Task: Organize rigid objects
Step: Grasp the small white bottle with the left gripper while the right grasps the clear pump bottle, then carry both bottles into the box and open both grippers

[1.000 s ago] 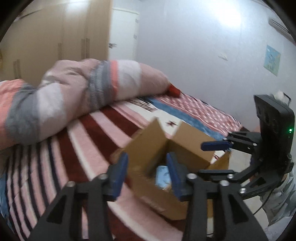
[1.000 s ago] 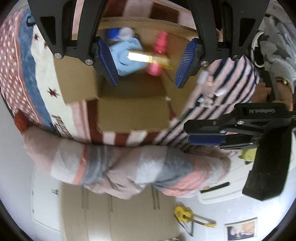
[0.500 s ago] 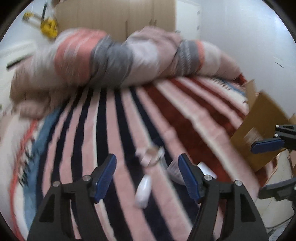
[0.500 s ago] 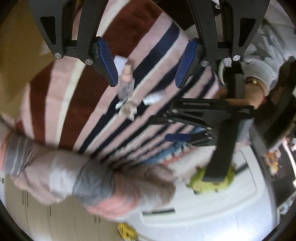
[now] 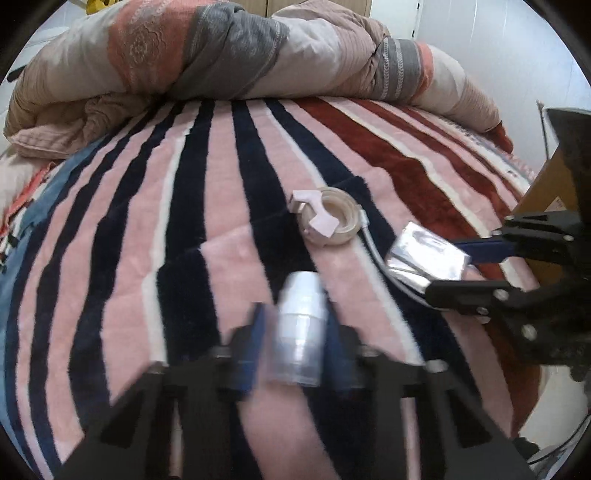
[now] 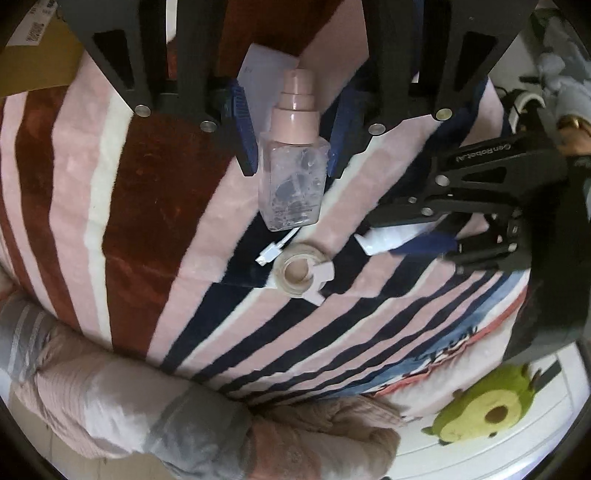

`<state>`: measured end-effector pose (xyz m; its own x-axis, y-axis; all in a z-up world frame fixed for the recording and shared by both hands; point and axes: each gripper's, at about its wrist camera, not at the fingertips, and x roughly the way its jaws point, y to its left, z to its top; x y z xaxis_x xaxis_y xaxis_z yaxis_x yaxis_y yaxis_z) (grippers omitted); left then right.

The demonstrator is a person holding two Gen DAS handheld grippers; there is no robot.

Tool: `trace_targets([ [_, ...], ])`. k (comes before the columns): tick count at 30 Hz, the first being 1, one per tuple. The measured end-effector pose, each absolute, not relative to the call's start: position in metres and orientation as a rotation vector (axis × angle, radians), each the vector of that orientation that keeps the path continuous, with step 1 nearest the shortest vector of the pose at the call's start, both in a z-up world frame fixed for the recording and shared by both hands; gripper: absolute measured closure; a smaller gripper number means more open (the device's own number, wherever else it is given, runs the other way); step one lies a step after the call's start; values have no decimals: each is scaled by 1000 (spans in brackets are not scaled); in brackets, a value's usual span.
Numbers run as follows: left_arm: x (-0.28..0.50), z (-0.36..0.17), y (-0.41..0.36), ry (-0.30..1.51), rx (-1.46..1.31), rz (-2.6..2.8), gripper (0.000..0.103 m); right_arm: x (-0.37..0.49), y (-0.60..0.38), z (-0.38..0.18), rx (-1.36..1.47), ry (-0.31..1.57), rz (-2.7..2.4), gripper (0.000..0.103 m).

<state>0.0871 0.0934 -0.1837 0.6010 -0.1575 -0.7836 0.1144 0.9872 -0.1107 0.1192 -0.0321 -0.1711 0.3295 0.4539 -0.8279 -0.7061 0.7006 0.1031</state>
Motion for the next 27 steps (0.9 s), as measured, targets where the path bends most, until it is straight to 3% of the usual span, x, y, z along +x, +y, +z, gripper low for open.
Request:
trace_targets([
  [6,83,-172,90,897,-36,-151,81,110,-36,-152,-287,911,775,71],
  [14,66,-79,64,738,-10,-157,81,69,-81,-51,-212,702,842,71],
  [19,65,2,2,605,42,-286,81,57,-155,13,-152,572,767,71],
  [27,93,50,-127,567,94,-547,81,64,-279,33,-85,571,555,71],
])
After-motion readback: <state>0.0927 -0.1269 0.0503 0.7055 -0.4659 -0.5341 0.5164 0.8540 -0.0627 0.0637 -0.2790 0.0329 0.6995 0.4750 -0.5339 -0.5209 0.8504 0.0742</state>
